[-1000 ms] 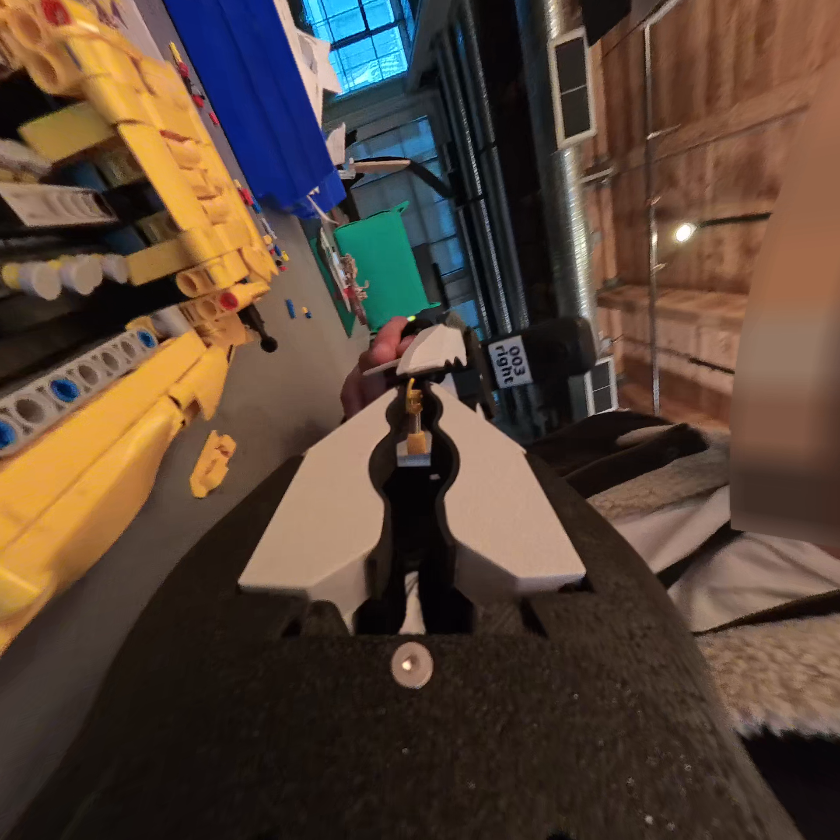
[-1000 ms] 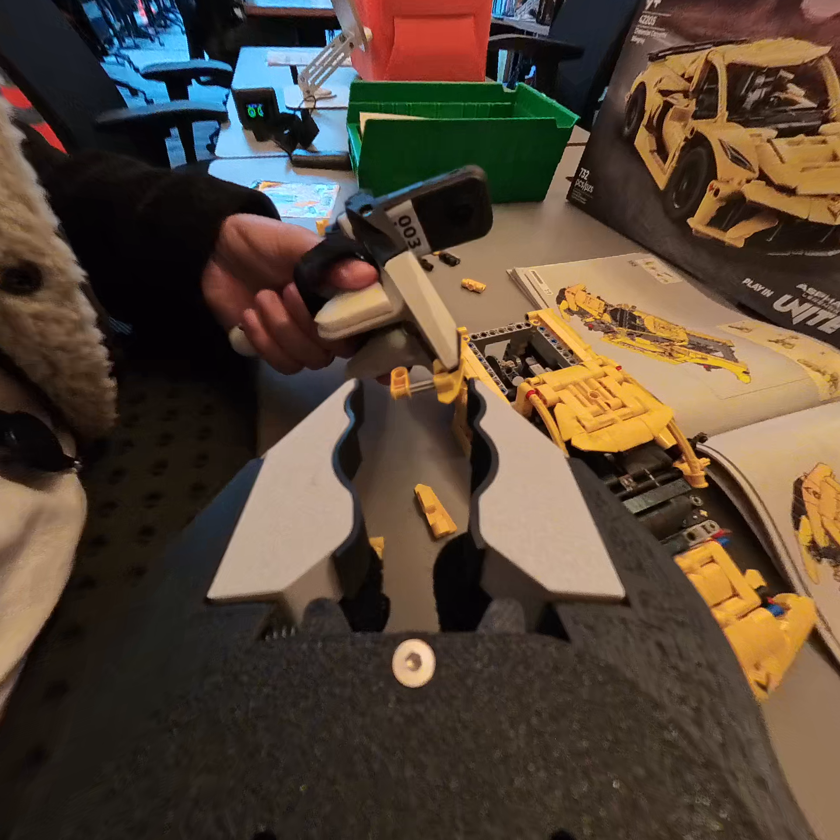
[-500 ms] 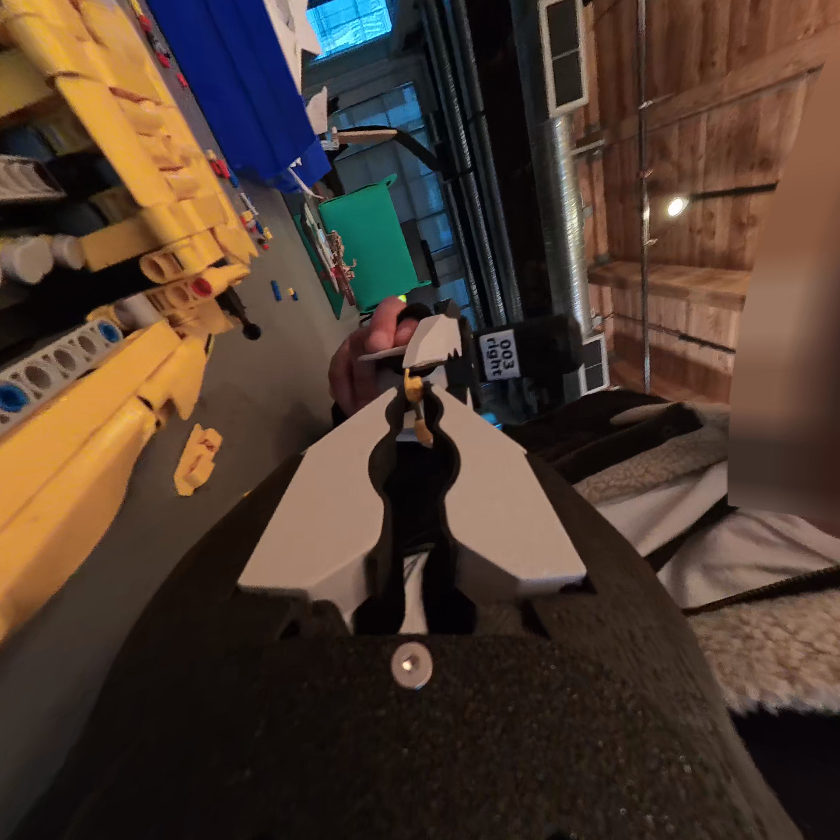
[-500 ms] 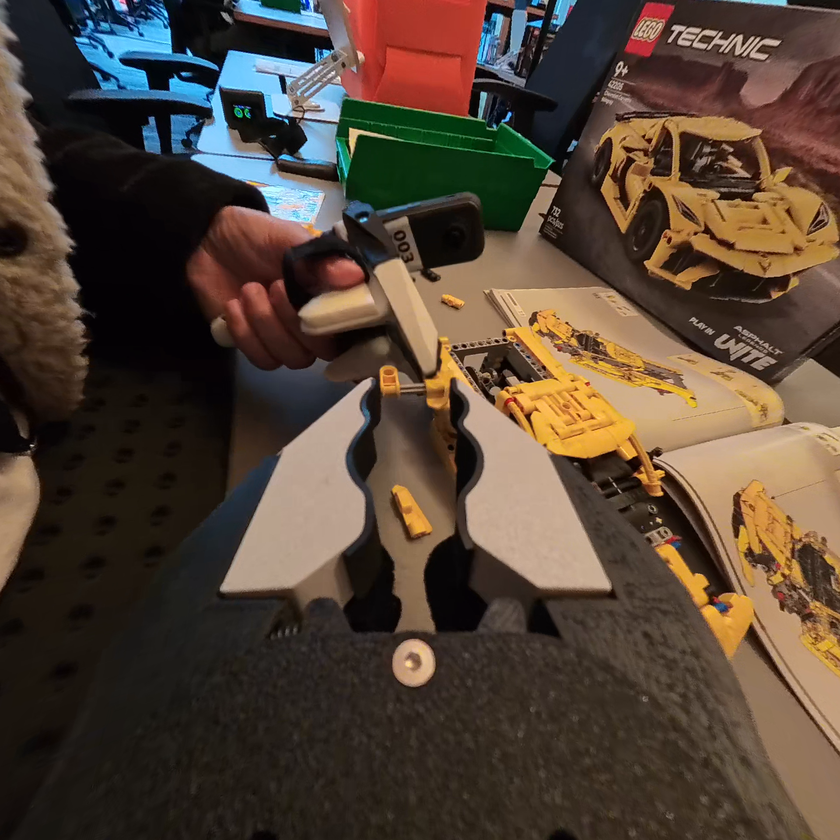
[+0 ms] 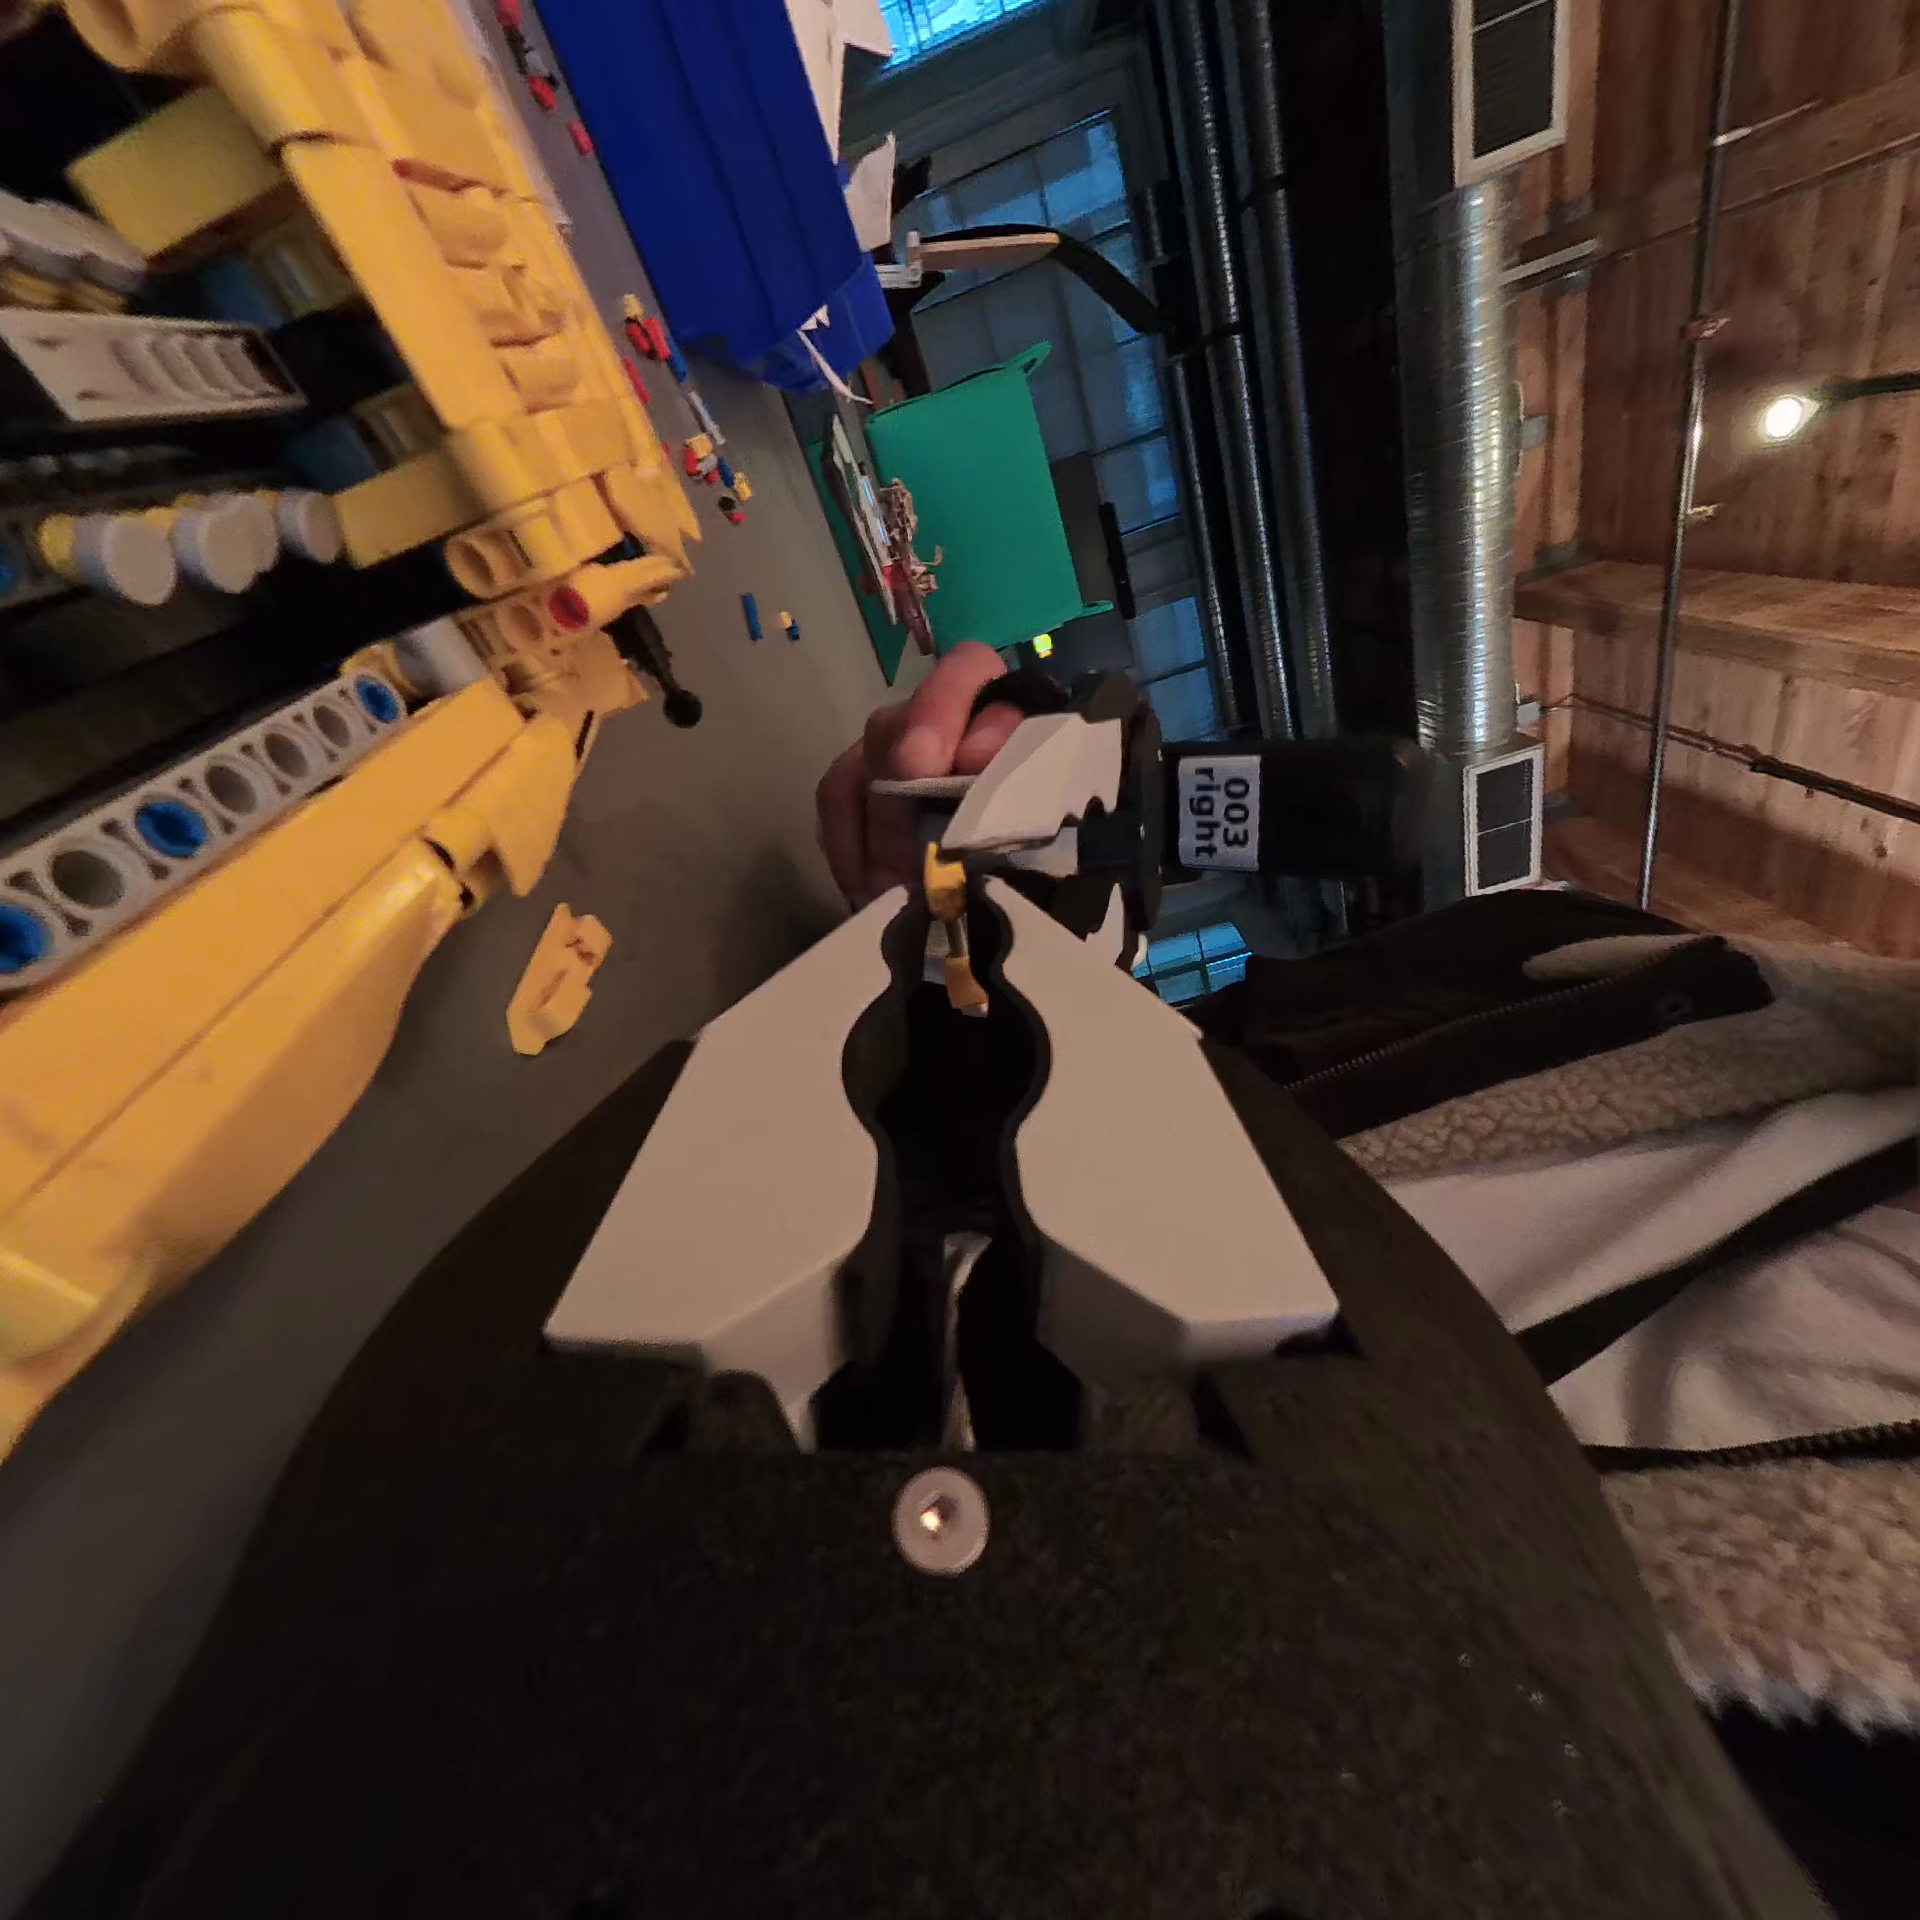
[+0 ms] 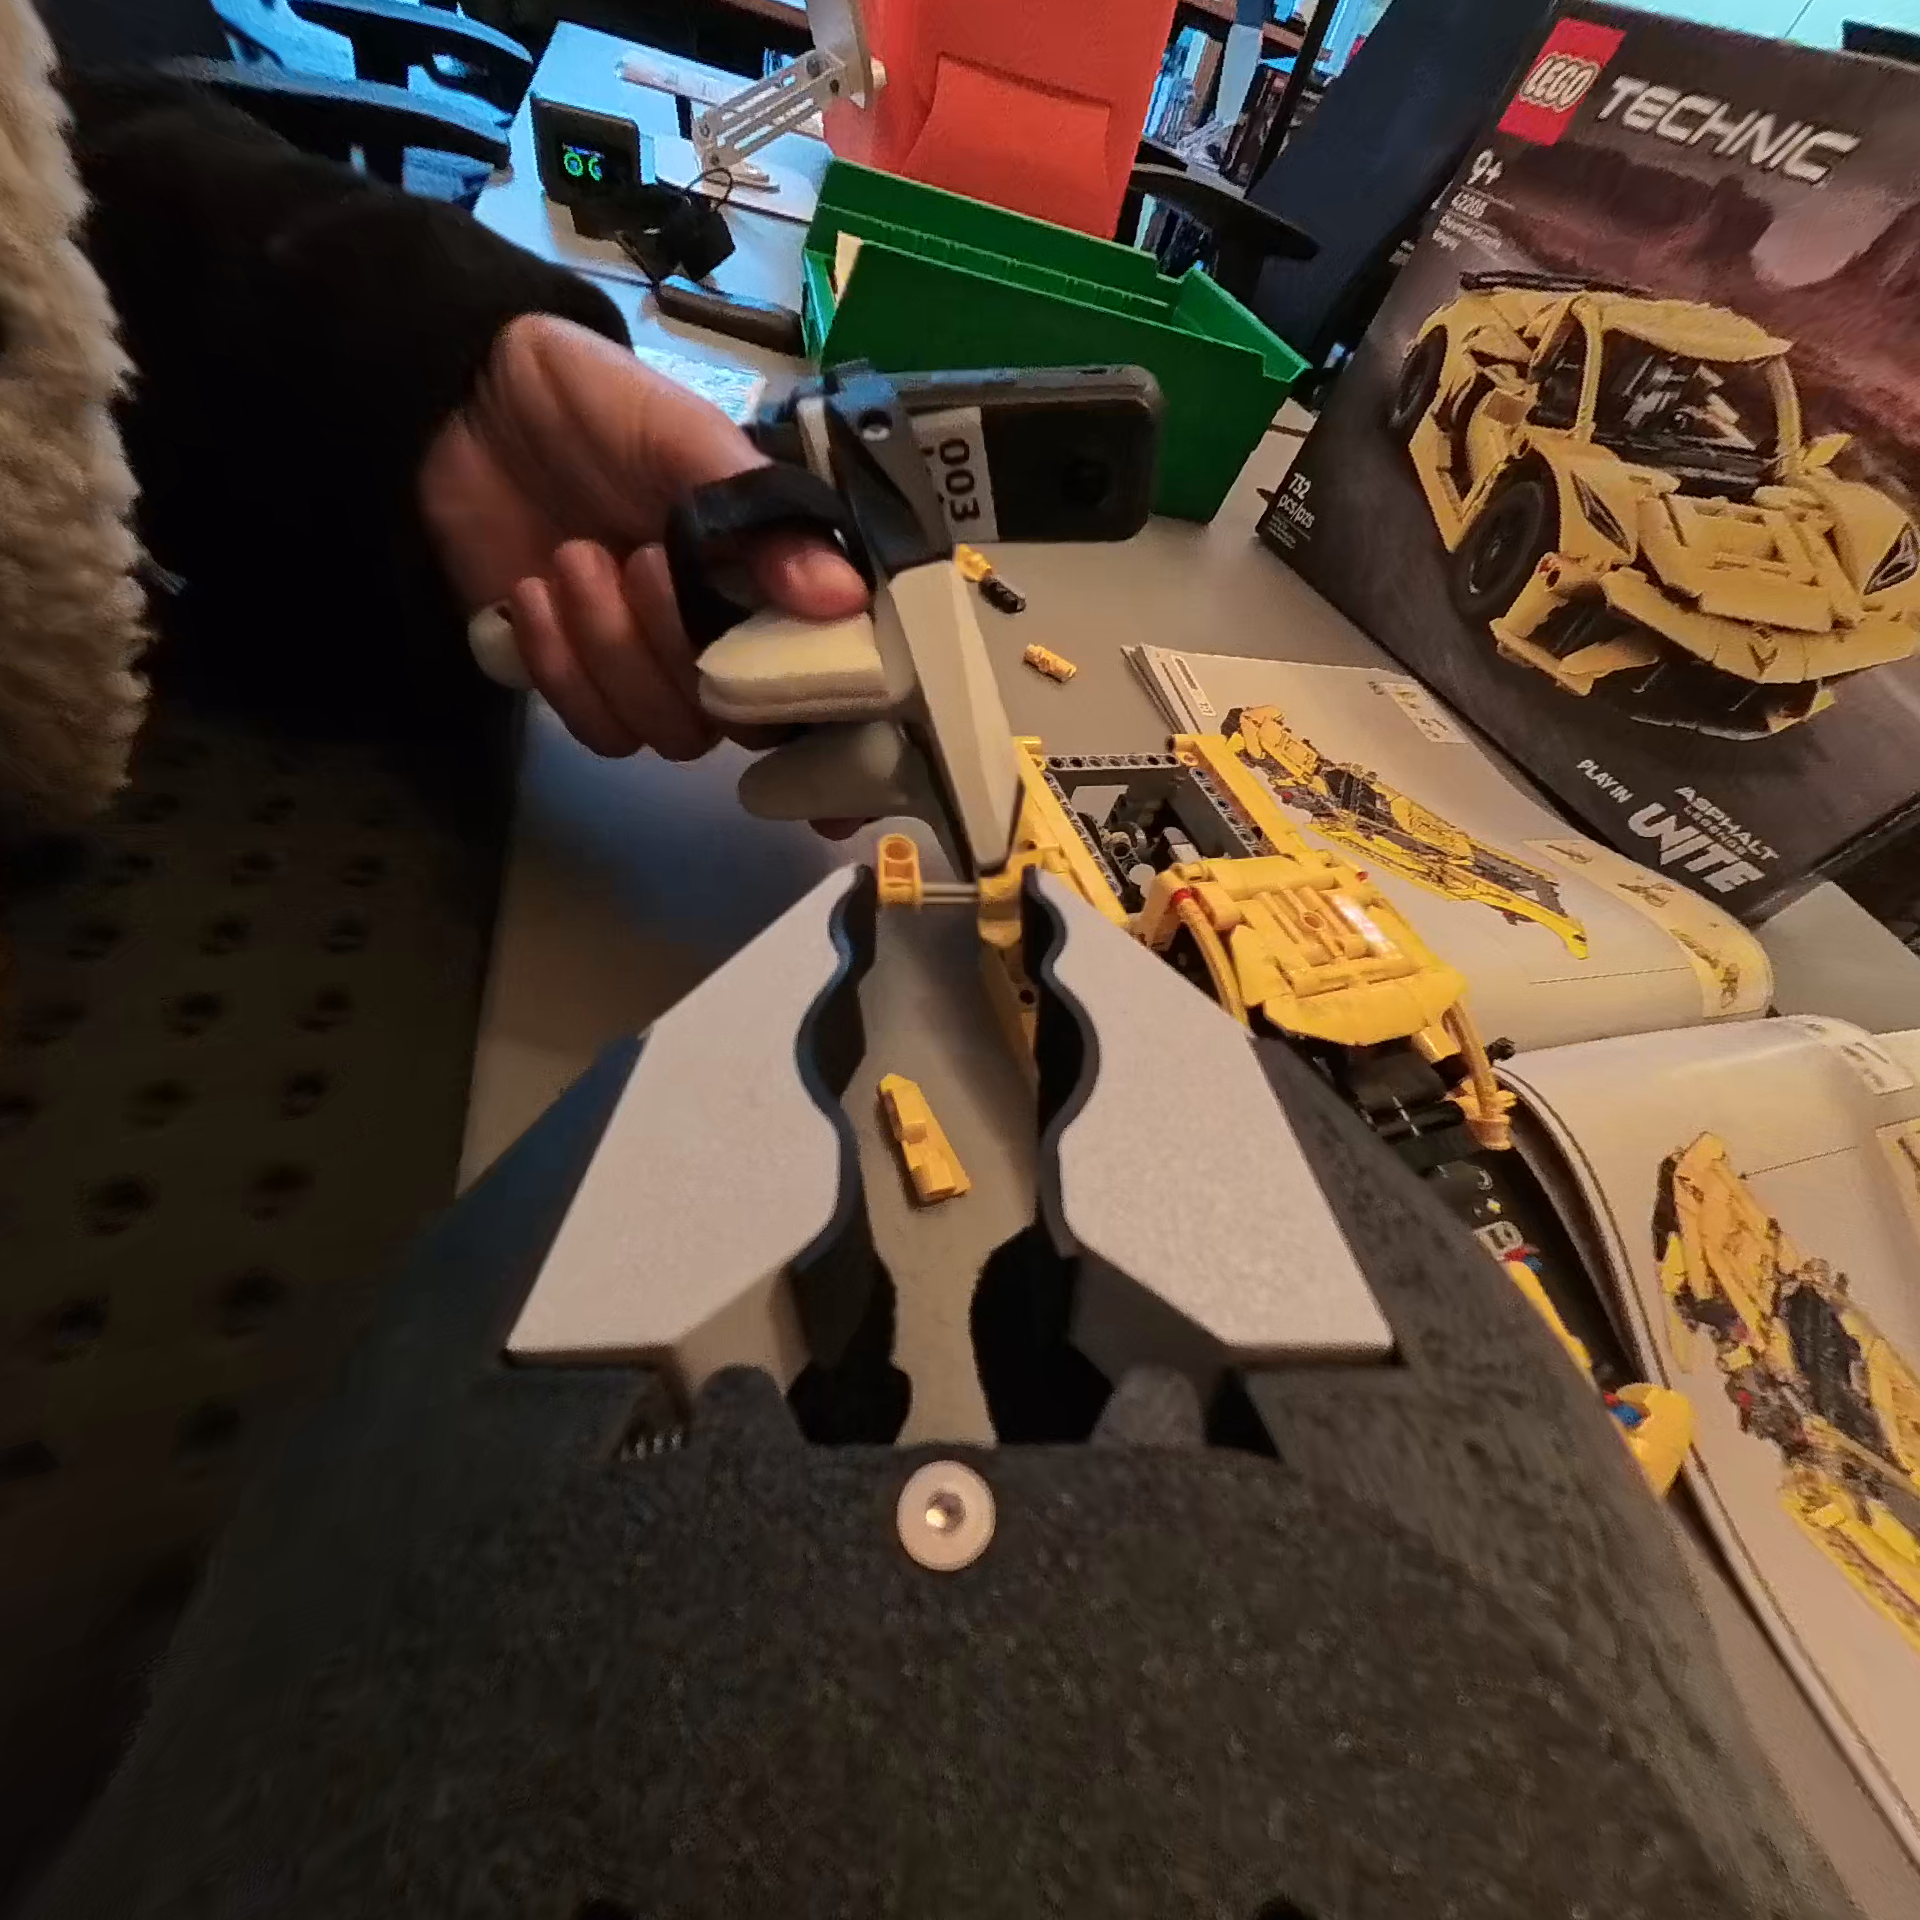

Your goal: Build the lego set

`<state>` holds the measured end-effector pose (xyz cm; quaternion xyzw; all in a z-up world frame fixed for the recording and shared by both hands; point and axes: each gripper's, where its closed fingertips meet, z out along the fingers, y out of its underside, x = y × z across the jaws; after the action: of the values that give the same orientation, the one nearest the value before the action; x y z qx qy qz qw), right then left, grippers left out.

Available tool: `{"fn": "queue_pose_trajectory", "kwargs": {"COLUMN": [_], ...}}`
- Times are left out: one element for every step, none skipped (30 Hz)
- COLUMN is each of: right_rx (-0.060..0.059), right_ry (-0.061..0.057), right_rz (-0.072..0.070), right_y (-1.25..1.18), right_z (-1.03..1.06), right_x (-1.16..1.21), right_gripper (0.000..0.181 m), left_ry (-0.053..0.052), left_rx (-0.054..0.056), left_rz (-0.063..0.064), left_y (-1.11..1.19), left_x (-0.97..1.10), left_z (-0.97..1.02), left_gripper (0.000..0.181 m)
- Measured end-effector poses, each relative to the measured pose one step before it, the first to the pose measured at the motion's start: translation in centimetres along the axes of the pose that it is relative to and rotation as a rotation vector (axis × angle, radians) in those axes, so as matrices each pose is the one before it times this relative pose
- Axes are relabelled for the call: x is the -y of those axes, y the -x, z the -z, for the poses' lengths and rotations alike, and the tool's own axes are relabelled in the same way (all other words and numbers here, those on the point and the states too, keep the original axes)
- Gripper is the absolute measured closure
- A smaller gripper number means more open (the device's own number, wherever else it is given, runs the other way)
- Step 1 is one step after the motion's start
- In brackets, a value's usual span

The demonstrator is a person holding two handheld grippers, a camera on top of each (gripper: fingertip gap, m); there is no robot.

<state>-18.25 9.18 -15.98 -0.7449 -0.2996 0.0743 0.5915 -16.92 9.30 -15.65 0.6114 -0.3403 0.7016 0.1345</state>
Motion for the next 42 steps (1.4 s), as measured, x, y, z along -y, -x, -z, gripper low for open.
{"fn": "queue_pose_trajectory", "kwargs": {"right_rx": [-0.0075,-0.0068,0.0017,0.0136,0.0132,0.0085,0.0061,0.0067,0.0073,0.0110,0.0167,0.0189,0.0092,-0.0028,-0.0124,-0.0123,-0.0075,-0.0062,-0.0010,0.0042,-0.0020,0.0073,-0.0007,-0.0023,0.0006,0.0031,0.0058,-0.0007,-0.0140,-0.0097,0.0006,0.0074,0.0149,0.0244,-0.0100,0.0005,0.0050,-0.0210,-0.0192,-0.0110,-0.0117,-0.0027], "right_ry": [0.0008,0.0021,0.0065,0.0076,-0.0056,-0.0119,-0.0111,-0.0112,-0.0162,-0.0123,-0.0002,0.0158,0.0160,0.0045,0.0074,0.0178,0.0115,0.0028,0.0039,0.0084,0.0065,0.0012,-0.0013,-0.0096,-0.0051,0.0006,0.0063,0.0026,-0.0068,-0.0089,0.0002,0.0159,0.0116,-0.0093,-0.0059,0.0201,0.0278,0.0313,0.0306,0.0327,0.0367,0.0309], "right_rz": [0.0174,0.0106,-0.0095,-0.0194,-0.0150,-0.0146,-0.0149,-0.0142,-0.0123,-0.0202,-0.0218,-0.0111,-0.0026,0.0144,0.0264,0.0250,0.0135,0.0021,0.0068,0.0061,0.0003,-0.0043,0.0063,0.0106,-0.0134,-0.0156,-0.0075,0.0016,-0.0058,-0.0201,-0.0265,-0.0255,-0.0244,-0.0299,-0.0376,-0.0218,0.0017,0.0208,0.0316,0.0327,0.0284,0.0273], "right_y": [0.015,-0.060,-0.019,0.074,0.061,0.029,0.014,0.037,0.061,0.062,0.047,0.033,0.054,-0.003,-0.059,-0.009,0.031,0.003,0.035,0.070,-0.029,0.066,-0.015,-0.054,-0.070,-0.021,0.003,-0.056,-0.144,-0.115,-0.085,-0.040,0.094,0.241,-0.339,-0.178,0.023,-0.211,-0.081,0.097,0.079,0.228], "right_z": [-0.035,-0.059,-0.081,-0.029,0.045,0.050,0.041,0.030,0.051,0.068,0.012,-0.019,-0.038,-0.035,-0.070,-0.096,-0.072,-0.050,0.011,0.034,0.079,0.088,0.040,0.034,0.000,-0.031,-0.061,-0.068,-0.077,-0.097,-0.144,-0.171,-0.099,0.013,0.002,-0.038,-0.107,-0.171,-0.223,-0.268,-0.288,-0.231], "right_x": [-0.052,-0.060,-0.138,-0.137,0.058,0.133,0.092,0.030,0.105,0.125,-0.025,-0.189,-0.137,-0.007,-0.089,-0.217,-0.077,-0.006,-0.040,-0.108,-0.048,0.017,0.030,0.076,0.053,-0.009,-0.151,-0.087,0.108,0.148,-0.084,-0.380,-0.326,-0.020,-0.004,-0.290,-0.344,-0.333,-0.286,-0.252,-0.269,-0.173], "right_gripper": [0.155,0.155,0.155,0.155,0.155,0.155,0.154,0.154,0.154,0.154,0.154,0.154,0.155,0.155,0.155,0.155,0.155,0.155,0.155,0.155,0.158,0.159,0.158,0.158,0.158,0.158,0.158,0.158,0.158,0.159,0.158,0.158,0.156,0.149,0.129,0.121,0.119,0.120,0.123,0.127,0.130,0.134], "left_ry": [0.0031,-0.0027,0.0003,0.0088,0.0056,0.0018,0.0021,0.0038,0.0028,0.0010,0.0003,0.0019,0.0018,-0.0023,-0.0030,0.0034,0.0026,-0.0025,-0.0004,0.0043,0.0063,0.0017,-0.0026,-0.0037,-0.0028,0.0017,0.0041,0.0004,-0.0074,-0.0037,0.0014,0.0062,0.0081,0.0064,0.0024,-0.0014,0.0066,0.0055,0.0090,0.0160,0.0169,0.0103], "left_rx": [0.0090,0.0128,0.0180,0.0134,-0.0038,-0.0121,-0.0055,-0.0040,-0.0108,-0.0121,-0.0041,0.0019,-0.0036,-0.0081,0.0019,0.0098,0.0026,-0.0002,0.0023,0.0061,0.0024,0.0027,0.0035,-0.0010,-0.0007,0.0038,0.0150,0.0139,0.0021,-0.0006,0.0133,0.0246,0.0155,-0.0021,0.0015,0.0136,0.0237,0.0246,0.0257,0.0285,0.0363,0.0265], "left_rz": [-0.0039,-0.0100,-0.0143,-0.0187,-0.0099,0.0012,-0.0049,-0.0056,-0.0019,0.0047,0.0089,0.0064,0.0062,0.0111,0.0077,0.0008,-0.0008,0.0036,0.0004,-0.0039,-0.0063,-0.0060,-0.0047,0.0021,0.0012,-0.0051,-0.0114,-0.0126,-0.0011,0.0037,-0.0041,-0.0056,-0.0012,0.0032,0.0090,0.0059,-0.0002,-0.0044,-0.0052,-0.0119,-0.0157,-0.0157], "left_y": [0.044,0.056,0.135,0.099,-0.094,-0.200,-0.091,-0.055,-0.122,-0.125,0.028,0.151,0.089,-0.008,0.078,0.184,0.071,0.003,0.027,0.043,-0.026,-0.051,-0.060,-0.078,-0.017,0.047,0.158,0.121,-0.006,-0.005,0.210,0.432,0.343,0.109,0.123,0.260,0.353,0.288,0.239,0.226,0.279,0.108], "left_x": [-0.023,0.062,0.012,-0.109,-0.057,0.004,-0.013,-0.041,-0.054,-0.038,-0.064,-0.087,-0.079,0.011,0.044,-0.051,-0.045,0.005,-0.062,-0.138,-0.171,-0.062,0.028,0.064,0.070,0.006,-0.037,0.021,0.198,0.164,0.047,-0.064,-0.153,-0.136,-0.066,0.005,-0.105,-0.090,-0.165,-0.271,-0.294,-0.202], "left_z": [0.007,0.027,-0.003,-0.011,-0.012,-0.009,-0.013,-0.015,-0.001,0.001,-0.011,-0.006,0.028,0.027,0.028,0.025,0.047,0.033,-0.020,-0.056,-0.083,-0.046,-0.028,-0.018,-0.007,-0.002,0.006,0.005,0.068,0.086,0.050,0.001,-0.023,0.006,0.055,0.071,-0.009,-0.064,-0.110,-0.171,-0.194,-0.178], "left_gripper": [0.174,0.175,0.175,0.175,0.174,0.175,0.175,0.175,0.175,0.175,0.175,0.175,0.174,0.175,0.175,0.175,0.175,0.175,0.175,0.175,0.175,0.175,0.175,0.174,0.175,0.175,0.174,0.174,0.174,0.175,0.174,0.175,0.175,0.175,0.175,0.175,0.175,0.175,0.175,0.174,0.174,0.174]}}
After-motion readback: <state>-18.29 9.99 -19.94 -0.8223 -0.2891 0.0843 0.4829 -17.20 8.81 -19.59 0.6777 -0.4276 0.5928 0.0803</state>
